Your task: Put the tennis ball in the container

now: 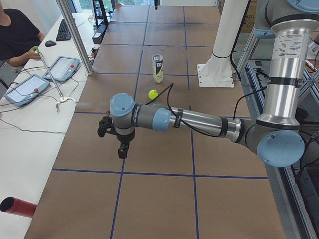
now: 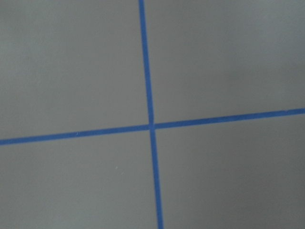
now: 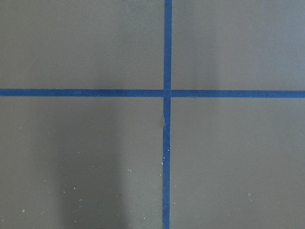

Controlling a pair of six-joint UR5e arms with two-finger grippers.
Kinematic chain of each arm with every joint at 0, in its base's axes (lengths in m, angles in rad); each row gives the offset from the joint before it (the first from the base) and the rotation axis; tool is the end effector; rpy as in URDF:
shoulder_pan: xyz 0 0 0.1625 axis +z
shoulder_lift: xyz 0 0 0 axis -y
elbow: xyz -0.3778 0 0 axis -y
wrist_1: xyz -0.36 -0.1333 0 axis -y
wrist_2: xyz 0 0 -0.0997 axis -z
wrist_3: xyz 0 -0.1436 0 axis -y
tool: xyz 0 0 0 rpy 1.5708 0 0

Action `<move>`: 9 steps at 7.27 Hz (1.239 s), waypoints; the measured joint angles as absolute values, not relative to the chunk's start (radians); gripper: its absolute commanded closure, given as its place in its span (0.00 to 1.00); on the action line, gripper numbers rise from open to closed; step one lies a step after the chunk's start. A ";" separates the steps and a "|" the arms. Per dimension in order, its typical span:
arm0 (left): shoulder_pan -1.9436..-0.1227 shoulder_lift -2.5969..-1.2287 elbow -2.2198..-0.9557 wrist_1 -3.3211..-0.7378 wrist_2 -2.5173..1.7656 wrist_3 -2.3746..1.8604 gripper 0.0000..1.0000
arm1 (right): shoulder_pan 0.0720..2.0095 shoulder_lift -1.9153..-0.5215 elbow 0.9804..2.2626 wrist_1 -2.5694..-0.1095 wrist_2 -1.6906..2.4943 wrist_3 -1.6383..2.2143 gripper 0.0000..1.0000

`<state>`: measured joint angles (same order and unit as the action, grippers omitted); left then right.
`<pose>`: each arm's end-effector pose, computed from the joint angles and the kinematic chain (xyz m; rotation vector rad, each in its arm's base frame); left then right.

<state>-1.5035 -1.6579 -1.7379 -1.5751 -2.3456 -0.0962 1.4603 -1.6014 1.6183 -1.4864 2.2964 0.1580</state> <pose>0.0011 -0.5050 0.5220 0.1817 0.7877 0.0728 -0.0128 -0.4598 0.6308 -0.0011 -0.7314 0.0086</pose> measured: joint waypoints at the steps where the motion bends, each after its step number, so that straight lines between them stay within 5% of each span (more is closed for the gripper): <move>1: -1.449 -1.672 -1.808 -1.574 -2.346 -0.195 0.00 | 1.460 -1.601 1.618 -1.486 2.296 0.158 0.00; 4: -1.235 -1.694 -2.006 -1.579 -2.329 -0.549 0.00 | 1.460 -1.601 1.618 -1.486 2.296 0.158 0.00; 9: -1.049 -1.819 -2.015 -1.577 -2.192 -0.739 0.00 | 1.460 -1.601 1.618 -1.486 2.296 0.158 0.00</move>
<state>-1.0493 -1.8193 -2.0153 -1.5772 -2.1925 -0.7385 1.4601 -1.6015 1.6183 -1.4864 2.2964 0.1580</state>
